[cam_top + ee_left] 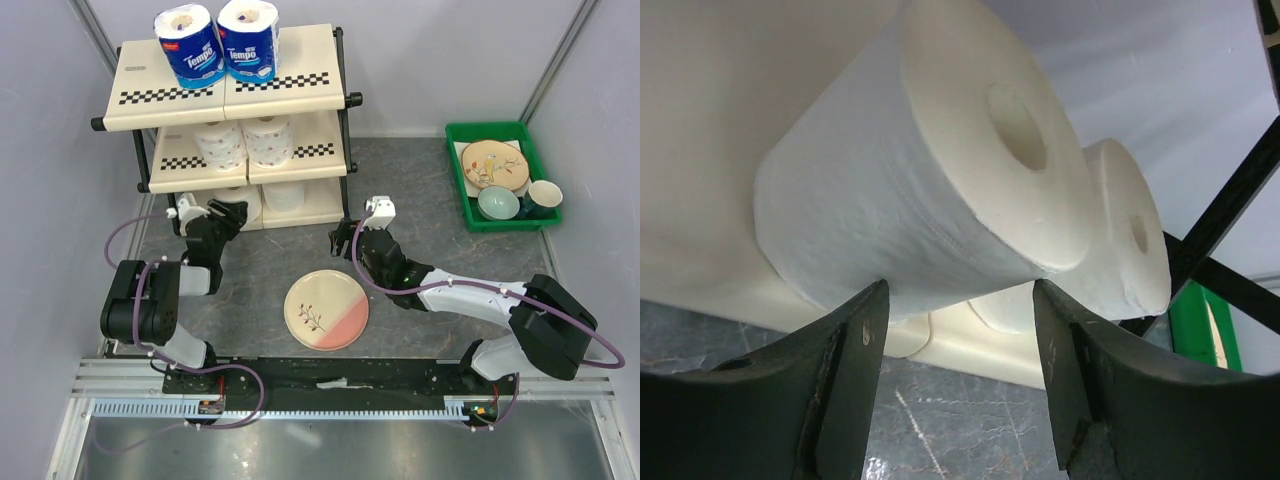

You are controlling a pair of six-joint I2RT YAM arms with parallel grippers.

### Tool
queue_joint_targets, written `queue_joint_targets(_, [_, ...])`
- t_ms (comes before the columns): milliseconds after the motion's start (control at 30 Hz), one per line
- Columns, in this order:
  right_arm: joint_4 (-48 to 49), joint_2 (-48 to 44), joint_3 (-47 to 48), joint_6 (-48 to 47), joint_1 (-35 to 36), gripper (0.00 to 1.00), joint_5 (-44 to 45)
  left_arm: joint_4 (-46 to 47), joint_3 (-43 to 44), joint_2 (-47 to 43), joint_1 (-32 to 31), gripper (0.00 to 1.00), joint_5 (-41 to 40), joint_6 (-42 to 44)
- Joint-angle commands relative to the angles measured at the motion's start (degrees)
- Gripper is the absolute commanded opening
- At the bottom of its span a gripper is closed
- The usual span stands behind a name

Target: Place and organize the paper towels onto the shelf

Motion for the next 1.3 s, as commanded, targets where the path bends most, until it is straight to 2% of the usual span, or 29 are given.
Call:
queue_joint_targets(0, [1.58, -0.29, -0.28, 0.63, 0.00, 0.76, 0.57, 3.99, 3.03, 1.32, -0.44, 0.66, -0.06, 0.23])
queue_joint_targets(400, [1.14, -0.55, -0.45, 0.28, 0.09, 0.76, 1.00, 6.02, 5.76, 6.15, -2.20, 0.65, 0.64, -0.12])
queue_joint_targets(700, [1.67, 0.15, -0.63, 0.19, 0.09, 0.76, 1.36, 5.58, 4.27, 3.52, -2.47, 0.64, 0.73, 0.15])
queue_joint_targets(900, [5.43, 3.22, -0.37, 0.28, 0.09, 0.76, 1.01, 2.94, -1.96, -5.70, -2.73, 0.64, 0.73, 0.15])
queue_joint_targets(967, [7.46, 4.63, -0.02, -0.16, 0.09, 0.76, 0.74, -0.65, -3.20, -10.25, -2.64, 0.64, 0.64, 0.50])
queue_joint_targets(1267, [14.76, 18.95, 9.91, -3.93, 0.09, 0.77, -1.55, -13.74, -8.56, -26.00, -2.73, 0.65, 0.12, 2.25])
